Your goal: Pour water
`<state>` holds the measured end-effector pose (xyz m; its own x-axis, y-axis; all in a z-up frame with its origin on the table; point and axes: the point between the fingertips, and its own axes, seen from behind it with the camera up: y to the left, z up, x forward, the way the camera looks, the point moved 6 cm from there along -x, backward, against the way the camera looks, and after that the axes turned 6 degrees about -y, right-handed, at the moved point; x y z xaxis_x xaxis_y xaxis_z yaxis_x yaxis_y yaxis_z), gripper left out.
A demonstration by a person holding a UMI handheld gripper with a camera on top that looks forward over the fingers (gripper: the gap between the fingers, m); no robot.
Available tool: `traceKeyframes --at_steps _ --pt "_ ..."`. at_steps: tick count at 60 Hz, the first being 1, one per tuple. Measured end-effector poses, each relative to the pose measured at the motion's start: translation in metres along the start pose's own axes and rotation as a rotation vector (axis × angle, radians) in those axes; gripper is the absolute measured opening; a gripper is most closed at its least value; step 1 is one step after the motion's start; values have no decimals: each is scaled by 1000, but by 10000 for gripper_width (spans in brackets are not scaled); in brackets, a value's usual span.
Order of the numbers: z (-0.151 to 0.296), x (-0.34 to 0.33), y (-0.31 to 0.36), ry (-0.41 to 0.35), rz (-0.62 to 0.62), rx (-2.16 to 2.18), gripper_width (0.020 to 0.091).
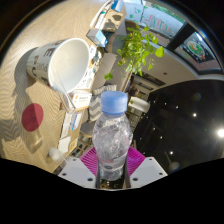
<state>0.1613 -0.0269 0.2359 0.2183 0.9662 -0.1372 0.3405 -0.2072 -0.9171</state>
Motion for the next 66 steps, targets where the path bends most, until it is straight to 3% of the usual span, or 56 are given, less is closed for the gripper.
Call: traceKeyframes --at_steps 16,28,42,50,66 --pt "28 -1 13 -32 22 -188 331" --pt "27 -6 12 -51 40 -68 330" --pt "-5 -23 -17 -28 106 603 335" --pt "-13 -30 -19 -81 192 1105 334" --pt "-13 -19 49 -118 357 1735 334"
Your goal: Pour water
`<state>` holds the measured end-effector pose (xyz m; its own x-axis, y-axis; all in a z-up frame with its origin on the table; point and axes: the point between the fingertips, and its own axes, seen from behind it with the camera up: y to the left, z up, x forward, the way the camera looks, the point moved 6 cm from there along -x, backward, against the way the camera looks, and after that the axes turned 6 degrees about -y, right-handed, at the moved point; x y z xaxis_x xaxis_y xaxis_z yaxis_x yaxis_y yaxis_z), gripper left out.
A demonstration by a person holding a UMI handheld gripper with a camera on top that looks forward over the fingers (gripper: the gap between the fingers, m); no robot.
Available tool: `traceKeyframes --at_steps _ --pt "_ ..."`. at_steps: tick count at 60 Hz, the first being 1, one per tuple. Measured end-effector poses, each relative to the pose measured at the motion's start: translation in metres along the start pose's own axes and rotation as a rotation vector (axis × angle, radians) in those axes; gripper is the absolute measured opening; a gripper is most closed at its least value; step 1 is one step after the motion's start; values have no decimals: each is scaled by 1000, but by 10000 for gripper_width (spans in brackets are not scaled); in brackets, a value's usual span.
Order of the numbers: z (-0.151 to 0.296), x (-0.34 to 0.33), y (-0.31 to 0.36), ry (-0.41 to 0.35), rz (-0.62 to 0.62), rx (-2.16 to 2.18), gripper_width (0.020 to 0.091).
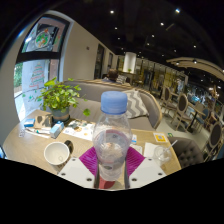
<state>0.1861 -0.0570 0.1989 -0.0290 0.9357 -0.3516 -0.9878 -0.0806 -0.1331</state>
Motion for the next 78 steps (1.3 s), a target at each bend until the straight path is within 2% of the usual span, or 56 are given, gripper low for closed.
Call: traceKeyframes --at_steps 10,25,29,43,47,49,54,57,61,69,78 --pt "-49 17 9 34 37 103 336" --pt "-98 34 23 58 51 136 343" --pt "-98 32 23 27 45 141 346" --pt "-98 32 23 36 41 142 457" --pt "-101 30 23 68 43 146 504" --pt "-103 29 24 87 45 149 562" --pt "-106 17 21 133 32 157 870" --pt "-104 4 19 150 9 152 827" --pt "-98 -17 16 182 -26 158 860" --pt "-78 -76 26 253 -74 181 850" --pt "-52 -144 48 289 -103 177 848"
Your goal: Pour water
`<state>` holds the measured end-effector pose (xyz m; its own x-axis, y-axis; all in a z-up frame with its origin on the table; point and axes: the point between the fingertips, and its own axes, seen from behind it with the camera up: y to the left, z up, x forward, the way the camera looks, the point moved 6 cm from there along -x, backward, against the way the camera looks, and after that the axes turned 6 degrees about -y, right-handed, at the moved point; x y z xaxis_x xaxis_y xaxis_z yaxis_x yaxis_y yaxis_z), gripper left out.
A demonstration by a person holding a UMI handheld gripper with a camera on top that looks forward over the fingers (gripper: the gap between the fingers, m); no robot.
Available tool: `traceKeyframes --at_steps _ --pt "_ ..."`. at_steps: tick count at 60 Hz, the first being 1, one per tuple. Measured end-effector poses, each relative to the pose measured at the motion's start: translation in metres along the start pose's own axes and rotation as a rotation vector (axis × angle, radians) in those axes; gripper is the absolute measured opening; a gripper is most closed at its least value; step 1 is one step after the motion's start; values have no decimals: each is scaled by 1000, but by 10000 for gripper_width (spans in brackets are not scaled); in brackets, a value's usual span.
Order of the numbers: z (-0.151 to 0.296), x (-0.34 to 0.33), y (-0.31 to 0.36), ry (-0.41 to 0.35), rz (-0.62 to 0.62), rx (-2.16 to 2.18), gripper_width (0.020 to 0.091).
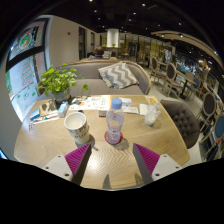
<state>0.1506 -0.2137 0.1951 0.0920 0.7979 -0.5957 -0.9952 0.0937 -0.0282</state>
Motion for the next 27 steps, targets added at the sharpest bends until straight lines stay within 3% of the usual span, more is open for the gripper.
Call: traceKeyframes --at_steps 11,27 --pt "6 -56 18 0 -29 -14 853" --pt "8 -79 26 -22 -24 -17 855"
